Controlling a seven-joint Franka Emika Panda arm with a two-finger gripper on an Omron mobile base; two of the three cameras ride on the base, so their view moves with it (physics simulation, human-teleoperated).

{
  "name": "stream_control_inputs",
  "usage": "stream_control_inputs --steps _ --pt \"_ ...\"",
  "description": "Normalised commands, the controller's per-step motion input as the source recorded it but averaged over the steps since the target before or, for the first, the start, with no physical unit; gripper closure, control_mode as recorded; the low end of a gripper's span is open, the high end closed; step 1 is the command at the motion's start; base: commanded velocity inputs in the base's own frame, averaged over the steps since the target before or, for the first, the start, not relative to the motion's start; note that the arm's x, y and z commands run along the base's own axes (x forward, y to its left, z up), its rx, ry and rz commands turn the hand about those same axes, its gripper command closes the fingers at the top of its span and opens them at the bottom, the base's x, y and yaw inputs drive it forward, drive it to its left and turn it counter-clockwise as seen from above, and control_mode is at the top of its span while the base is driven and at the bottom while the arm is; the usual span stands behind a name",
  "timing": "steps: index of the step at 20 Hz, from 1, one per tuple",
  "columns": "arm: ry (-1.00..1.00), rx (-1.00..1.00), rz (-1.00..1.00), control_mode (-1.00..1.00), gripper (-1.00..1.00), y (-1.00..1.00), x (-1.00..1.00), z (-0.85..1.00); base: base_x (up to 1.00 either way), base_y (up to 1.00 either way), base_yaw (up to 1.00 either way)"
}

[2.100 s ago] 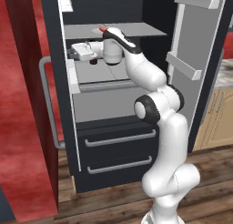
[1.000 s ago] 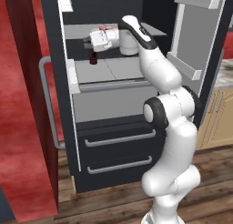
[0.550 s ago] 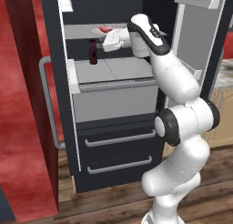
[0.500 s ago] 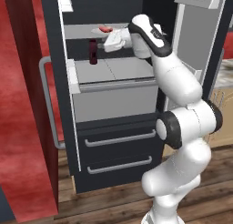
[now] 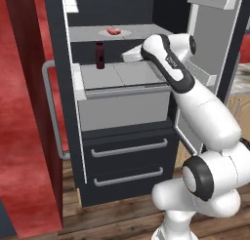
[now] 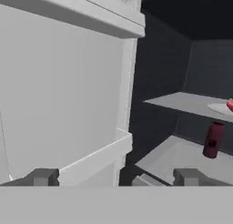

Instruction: Retrieve the steak from the fridge and place it on the saucepan with marinade on the stove.

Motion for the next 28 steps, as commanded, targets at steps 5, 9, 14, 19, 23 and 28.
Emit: stream_control_inputs --steps 5,9,14,19,23,28 --pt "0.15 0.0 -0.49 -1.0 -1.0 -0.6 -0.55 0.03 0.0 0.0 0.0" --pt "0.14 0.0 -0.48 -1.0 -1.0 -0.55 -0.62 0.0 0.0 0.0 0.0" --pt "0.13 -0.01 -0.45 -1.0 -1.0 -0.48 -0.63 0.0 0.0 0.0 0.0" --pt "0.09 0.0 -0.32 -1.0 -1.0 -0.42 -0.92 0.09 0.0 0.0 0.0" --pt "0.11 0.0 -0.1 -1.0 -1.0 -0.13 -1.0 0.28 0.0 0.0 0.0" --pt "0.11 0.0 0.0 -1.0 -1.0 0.0 -1.0 0.13 0.0 0.0 0.0"
